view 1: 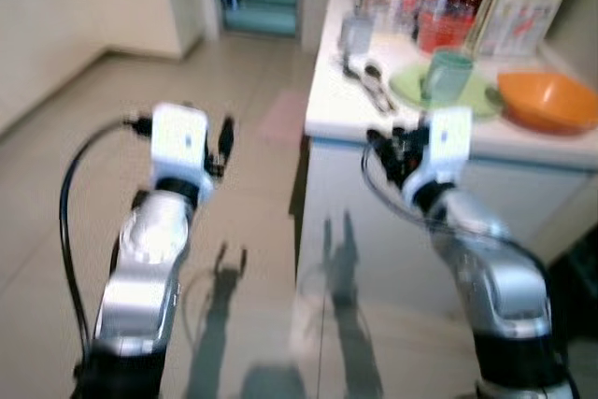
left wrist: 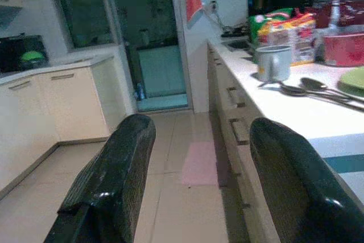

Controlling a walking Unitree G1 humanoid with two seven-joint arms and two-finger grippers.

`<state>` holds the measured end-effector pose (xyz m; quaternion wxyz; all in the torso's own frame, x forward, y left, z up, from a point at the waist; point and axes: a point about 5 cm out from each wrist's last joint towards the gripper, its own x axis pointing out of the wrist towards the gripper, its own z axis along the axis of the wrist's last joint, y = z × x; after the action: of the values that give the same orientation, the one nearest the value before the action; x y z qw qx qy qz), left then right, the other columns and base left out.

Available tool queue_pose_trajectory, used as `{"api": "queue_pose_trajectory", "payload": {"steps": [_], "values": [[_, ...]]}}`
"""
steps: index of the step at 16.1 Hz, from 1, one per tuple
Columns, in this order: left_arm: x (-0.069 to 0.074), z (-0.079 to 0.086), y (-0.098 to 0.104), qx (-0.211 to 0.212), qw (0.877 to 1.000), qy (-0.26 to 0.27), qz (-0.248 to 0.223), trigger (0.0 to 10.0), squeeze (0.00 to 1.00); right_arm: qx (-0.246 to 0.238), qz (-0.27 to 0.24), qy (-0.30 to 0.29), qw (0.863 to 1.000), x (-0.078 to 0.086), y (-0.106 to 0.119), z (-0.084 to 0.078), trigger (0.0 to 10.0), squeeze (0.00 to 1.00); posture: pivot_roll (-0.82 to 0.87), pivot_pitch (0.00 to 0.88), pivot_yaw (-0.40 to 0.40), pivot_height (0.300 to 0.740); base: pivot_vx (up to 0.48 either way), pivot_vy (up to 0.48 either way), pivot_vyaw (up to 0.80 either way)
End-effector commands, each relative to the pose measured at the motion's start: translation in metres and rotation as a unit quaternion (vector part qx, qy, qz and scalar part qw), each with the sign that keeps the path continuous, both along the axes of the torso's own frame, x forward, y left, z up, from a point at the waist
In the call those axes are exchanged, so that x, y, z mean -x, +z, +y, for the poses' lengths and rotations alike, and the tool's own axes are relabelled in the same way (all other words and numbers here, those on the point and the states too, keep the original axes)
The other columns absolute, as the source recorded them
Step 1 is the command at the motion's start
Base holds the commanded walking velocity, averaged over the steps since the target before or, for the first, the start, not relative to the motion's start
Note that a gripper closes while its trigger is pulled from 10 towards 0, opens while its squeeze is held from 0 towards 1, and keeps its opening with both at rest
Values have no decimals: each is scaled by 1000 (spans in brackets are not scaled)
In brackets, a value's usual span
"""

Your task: Setting the table

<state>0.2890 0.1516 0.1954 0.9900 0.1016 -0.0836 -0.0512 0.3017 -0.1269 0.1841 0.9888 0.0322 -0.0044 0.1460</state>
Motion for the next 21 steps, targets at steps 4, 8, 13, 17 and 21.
{"api": "queue_pose_trajectory", "payload": {"steps": [4,8,13,17,21], "values": [[0,-8,0,0,1000,-15,2,10000,0,4,0,-9,1000,0,2,-6,10000,0,19,0,-39,740,363,0,0],[0,-9,-1,-1,1000,-17,4,10000,0,2,4,-8,1000,1,0,-6,10000,0,17,0,-36,740,363,0,0],[0,-8,0,-2,1000,-18,4,10000,0,0,6,-7,1000,1,-1,-6,10000,0,19,0,-35,740,363,0,0],[0,-10,0,-3,1000,-22,5,10000,0,-24,5,-8,1000,1,1,-8,10000,584,17,0,-32,740,364,0,0],[0,-10,0,-4,1000,-25,5,10000,0,-38,6,-4,999,3,1,-7,10000,1000,19,0,-33,740,363,0,0]]}}
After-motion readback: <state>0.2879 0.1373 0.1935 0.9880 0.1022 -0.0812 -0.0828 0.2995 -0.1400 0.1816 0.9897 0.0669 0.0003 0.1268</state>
